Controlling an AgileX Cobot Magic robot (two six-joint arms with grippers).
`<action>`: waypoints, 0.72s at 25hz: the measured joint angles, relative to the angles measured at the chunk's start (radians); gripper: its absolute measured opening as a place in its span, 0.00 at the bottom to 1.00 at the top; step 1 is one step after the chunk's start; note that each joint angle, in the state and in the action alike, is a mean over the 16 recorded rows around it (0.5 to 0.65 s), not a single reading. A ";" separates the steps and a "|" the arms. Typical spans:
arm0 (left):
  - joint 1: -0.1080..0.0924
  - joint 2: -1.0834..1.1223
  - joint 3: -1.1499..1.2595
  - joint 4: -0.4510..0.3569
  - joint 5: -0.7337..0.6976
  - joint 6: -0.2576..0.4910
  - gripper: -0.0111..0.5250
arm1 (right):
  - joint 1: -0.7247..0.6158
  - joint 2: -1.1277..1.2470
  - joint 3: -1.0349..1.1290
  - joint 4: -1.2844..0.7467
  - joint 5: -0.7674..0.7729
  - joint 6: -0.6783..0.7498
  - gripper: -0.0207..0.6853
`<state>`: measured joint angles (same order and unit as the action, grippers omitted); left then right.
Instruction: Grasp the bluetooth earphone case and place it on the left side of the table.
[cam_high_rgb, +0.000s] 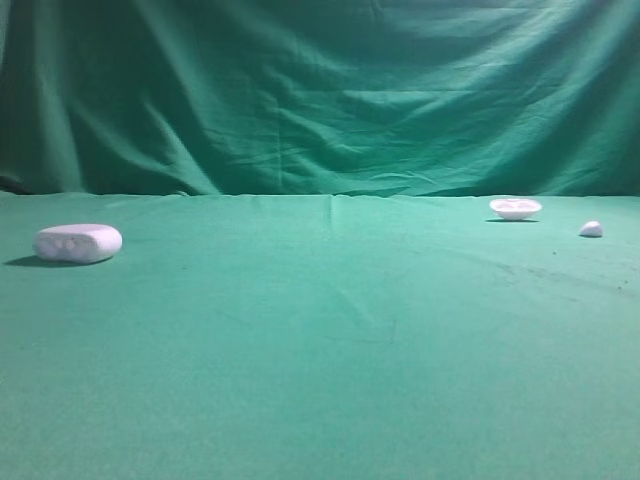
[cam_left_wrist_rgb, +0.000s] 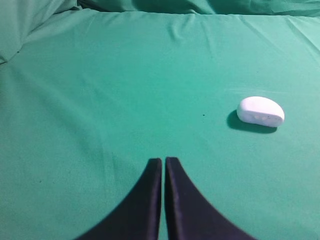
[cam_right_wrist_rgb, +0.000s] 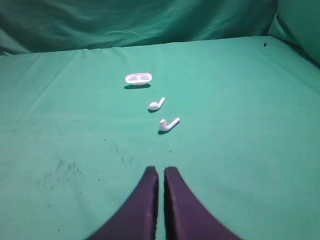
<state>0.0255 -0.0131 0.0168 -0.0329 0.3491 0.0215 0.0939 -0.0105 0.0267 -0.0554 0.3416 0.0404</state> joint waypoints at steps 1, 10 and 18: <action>0.000 0.000 0.000 0.000 0.000 0.000 0.02 | -0.001 -0.001 0.000 0.001 0.004 0.000 0.03; 0.000 0.000 0.000 0.000 0.000 0.000 0.02 | -0.001 -0.001 0.001 0.002 0.027 -0.002 0.03; 0.000 0.000 0.000 0.000 0.000 0.000 0.02 | -0.001 -0.001 0.001 0.002 0.027 -0.002 0.03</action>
<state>0.0255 -0.0131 0.0168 -0.0329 0.3491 0.0215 0.0928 -0.0118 0.0272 -0.0534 0.3684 0.0381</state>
